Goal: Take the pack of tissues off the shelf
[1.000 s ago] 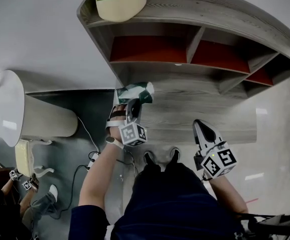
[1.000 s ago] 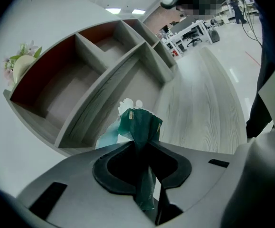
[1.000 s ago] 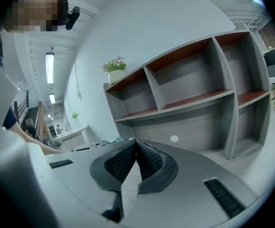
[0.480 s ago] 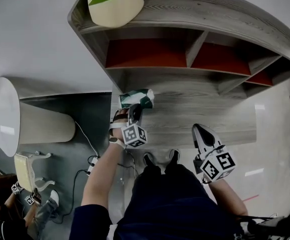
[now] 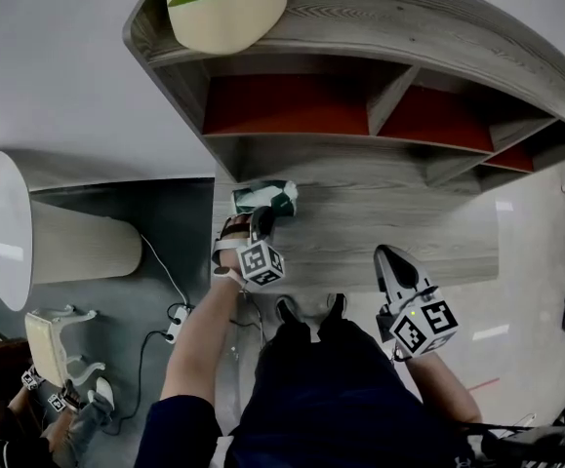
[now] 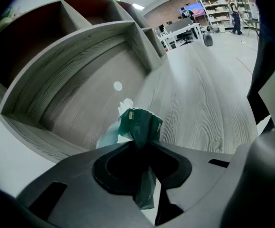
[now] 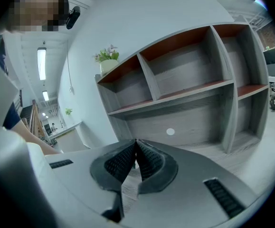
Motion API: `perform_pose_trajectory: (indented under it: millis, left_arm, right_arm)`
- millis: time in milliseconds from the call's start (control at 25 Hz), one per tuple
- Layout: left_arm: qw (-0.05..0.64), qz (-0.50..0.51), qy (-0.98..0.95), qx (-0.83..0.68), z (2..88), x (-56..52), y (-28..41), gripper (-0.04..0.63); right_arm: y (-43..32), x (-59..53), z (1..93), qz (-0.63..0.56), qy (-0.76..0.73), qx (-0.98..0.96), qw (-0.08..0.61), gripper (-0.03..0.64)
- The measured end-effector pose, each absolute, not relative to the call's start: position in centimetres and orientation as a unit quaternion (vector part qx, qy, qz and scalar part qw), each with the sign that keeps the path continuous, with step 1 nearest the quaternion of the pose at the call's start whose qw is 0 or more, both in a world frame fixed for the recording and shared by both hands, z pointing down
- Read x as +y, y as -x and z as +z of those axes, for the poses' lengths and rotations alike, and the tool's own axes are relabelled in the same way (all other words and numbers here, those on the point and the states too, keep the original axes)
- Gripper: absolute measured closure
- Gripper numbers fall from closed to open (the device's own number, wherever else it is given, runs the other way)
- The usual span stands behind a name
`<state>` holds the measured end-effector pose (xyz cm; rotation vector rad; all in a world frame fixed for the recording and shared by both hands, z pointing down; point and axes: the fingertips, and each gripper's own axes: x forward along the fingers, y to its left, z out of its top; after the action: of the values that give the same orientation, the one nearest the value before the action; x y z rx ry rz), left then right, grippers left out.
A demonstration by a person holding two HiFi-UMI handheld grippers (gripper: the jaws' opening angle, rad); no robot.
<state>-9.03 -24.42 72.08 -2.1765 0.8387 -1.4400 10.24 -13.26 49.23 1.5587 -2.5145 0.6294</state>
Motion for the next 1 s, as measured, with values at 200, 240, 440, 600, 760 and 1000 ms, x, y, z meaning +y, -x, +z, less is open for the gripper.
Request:
perform_pose_trajectory:
  millis: [200,240,440,600,760,1000]
  left_arm:
    - [0.193,-0.527,0.776,0.288,73.7,-24.5,9.3,0.5]
    - [0.19,-0.528,0.776,0.288,74.0,-24.5,9.3,0.499]
    - [0.172,-0.534,0.778,0.283,75.2,-24.3,9.2,0.493]
    - [0.153,-0.546,0.777,0.273,76.3,-23.9,9.2,0.482]
    - [0.123,-0.55,0.779,0.274,76.8,-23.8,9.2,0.447]
    - [0.129,-0.547,0.777,0.284,75.5,-24.0,9.0,0.373]
  right_arm:
    - [-10.1,-13.6,49.6,0.211,-0.513,-0.83,0.062,0.606]
    - [-10.1,-13.7,49.6,0.212,-0.513,-0.83,0.062,0.606]
    - [-10.0,-13.9,49.8,0.214,-0.512,-0.829,0.063,0.606]
    - [-10.0,-14.1,49.9,0.214,-0.511,-0.83,0.062,0.606]
    - [-9.9,-14.2,50.0,0.216,-0.509,-0.831,0.061,0.606]
    - [-9.7,-14.3,50.1,0.217,-0.502,-0.835,0.06,0.606]
